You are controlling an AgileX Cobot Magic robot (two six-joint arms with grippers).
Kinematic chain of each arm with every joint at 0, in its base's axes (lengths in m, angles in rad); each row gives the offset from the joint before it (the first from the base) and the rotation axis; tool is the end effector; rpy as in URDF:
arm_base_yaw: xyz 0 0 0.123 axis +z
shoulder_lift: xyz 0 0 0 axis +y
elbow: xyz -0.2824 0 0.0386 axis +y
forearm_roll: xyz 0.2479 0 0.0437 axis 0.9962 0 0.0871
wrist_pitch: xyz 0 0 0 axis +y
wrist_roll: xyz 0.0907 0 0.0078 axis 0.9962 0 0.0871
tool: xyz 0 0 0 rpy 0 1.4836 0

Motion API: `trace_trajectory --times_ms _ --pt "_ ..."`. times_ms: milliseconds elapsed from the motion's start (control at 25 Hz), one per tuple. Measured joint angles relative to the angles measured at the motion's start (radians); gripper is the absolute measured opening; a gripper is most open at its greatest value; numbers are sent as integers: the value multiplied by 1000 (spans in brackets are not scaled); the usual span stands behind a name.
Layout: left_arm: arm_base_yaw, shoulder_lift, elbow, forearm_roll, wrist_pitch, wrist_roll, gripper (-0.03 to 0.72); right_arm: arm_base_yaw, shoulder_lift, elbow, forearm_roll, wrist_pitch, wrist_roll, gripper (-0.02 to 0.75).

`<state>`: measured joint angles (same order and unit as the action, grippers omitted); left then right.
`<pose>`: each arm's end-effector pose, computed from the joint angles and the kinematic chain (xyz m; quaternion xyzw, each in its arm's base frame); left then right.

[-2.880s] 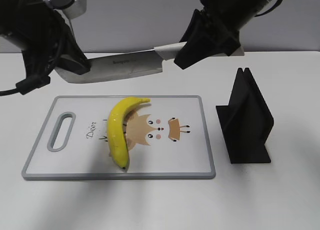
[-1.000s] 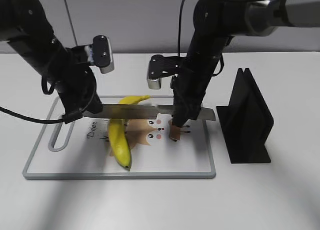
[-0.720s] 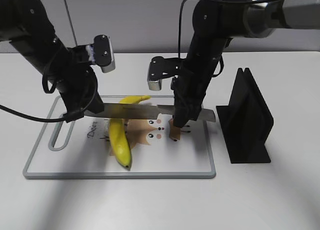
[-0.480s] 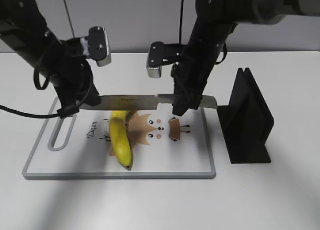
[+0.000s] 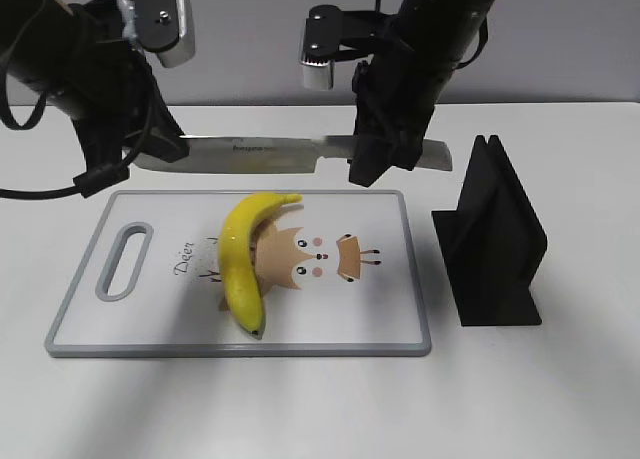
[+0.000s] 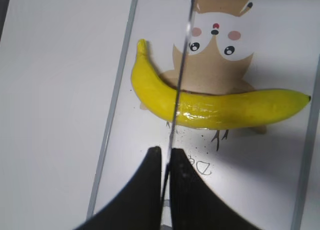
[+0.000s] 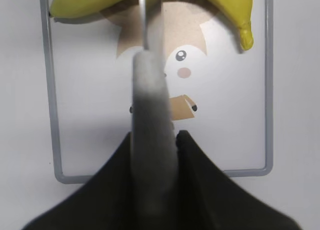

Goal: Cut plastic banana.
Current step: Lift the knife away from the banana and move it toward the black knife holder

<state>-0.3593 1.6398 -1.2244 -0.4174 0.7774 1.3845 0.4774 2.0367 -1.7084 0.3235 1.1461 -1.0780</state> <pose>0.3138 -0.1455 0.2658 0.6579 0.6968 -0.0423 0.2826 0.3677 0.2199 0.2340 -0.6521 0.7372 0.1186 0.1314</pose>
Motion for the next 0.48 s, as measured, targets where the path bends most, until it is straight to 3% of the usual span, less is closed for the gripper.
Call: trace_trajectory --times_ms 120,320,400,480 --pt "0 -4 0 -1 -10 -21 134 0 -1 0 5 26 12 174" --pt "14 -11 1 23 -19 -84 578 -12 -6 0 -50 54 34 172" --pt "14 -28 1 25 -43 -140 638 -12 -18 0 -49 58 43 172" --pt "18 -50 1 26 -75 -205 631 -12 -34 0 -48 59 67 172"
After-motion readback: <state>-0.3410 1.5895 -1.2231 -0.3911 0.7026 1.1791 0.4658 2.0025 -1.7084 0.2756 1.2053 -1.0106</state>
